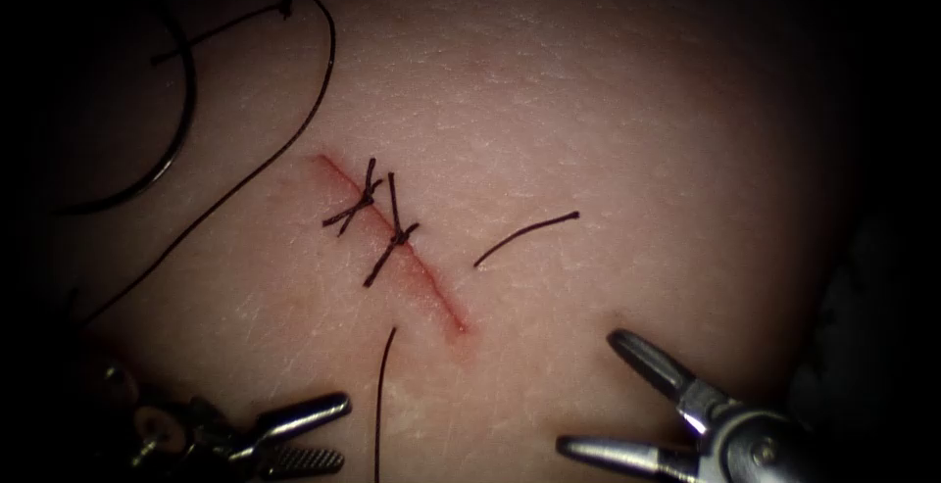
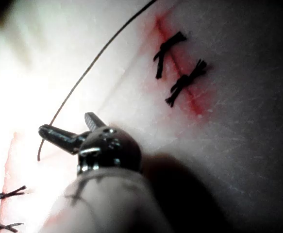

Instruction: Wound Closure

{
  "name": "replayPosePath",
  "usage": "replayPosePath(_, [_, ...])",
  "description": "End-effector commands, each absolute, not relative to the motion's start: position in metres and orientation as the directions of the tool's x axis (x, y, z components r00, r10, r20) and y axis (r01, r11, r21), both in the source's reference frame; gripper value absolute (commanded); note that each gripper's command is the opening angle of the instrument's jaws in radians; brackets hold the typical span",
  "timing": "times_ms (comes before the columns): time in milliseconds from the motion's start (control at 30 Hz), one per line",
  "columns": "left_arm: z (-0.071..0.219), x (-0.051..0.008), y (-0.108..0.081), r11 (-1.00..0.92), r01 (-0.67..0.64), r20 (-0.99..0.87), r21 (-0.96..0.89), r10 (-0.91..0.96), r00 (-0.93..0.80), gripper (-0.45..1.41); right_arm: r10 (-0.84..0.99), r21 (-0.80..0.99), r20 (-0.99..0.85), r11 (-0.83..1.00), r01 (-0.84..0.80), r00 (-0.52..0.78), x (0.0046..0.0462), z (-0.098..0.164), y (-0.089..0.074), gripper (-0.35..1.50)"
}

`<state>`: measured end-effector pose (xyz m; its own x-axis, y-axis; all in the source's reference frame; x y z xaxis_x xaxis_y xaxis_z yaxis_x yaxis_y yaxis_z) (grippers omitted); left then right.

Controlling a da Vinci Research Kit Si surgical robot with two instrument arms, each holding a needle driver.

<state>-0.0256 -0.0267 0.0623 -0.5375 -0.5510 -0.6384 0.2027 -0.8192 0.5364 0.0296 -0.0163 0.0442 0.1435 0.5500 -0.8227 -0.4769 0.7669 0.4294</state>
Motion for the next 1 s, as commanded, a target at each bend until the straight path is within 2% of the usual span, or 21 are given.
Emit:
replayPosePath(33, [0.0631, -0.0261, -0.0276, -0.804, 0.220, -0.626, 0.553, -0.575, -0.526, 0.46, 0.551, 0.432, -0.822, 0.767, -0.475, 0.143, 0.0306, 0.0449, -0.0167, 1.41])
replayPosePath(233, [0.0637, -0.0274, -0.0280, -0.731, 0.275, -0.557, 0.624, -0.663, -0.500, 0.48, 0.550, 0.435, -0.824, 0.770, -0.468, 0.139, 0.0309, 0.0449, -0.0167, 1.41])
replayPosePath(600, [0.0657, -0.0289, -0.0300, -0.692, 0.359, -0.536, 0.626, -0.716, -0.447, 0.54, 0.548, 0.437, -0.825, 0.772, -0.461, 0.136, 0.0311, 0.0449, -0.0168, 1.40])
replayPosePath(800, [0.0660, -0.0291, -0.0311, -0.677, 0.371, -0.532, 0.636, -0.733, -0.424, 0.49, 0.548, 0.438, -0.825, 0.773, -0.459, 0.136, 0.0311, 0.0450, -0.0168, 1.40])
replayPosePath(1000, [0.0648, -0.0285, -0.0324, -0.667, 0.377, -0.535, 0.643, -0.743, -0.402, 0.54, 0.548, 0.439, -0.826, 0.774, -0.457, 0.134, 0.0314, 0.0451, -0.0166, 1.38])
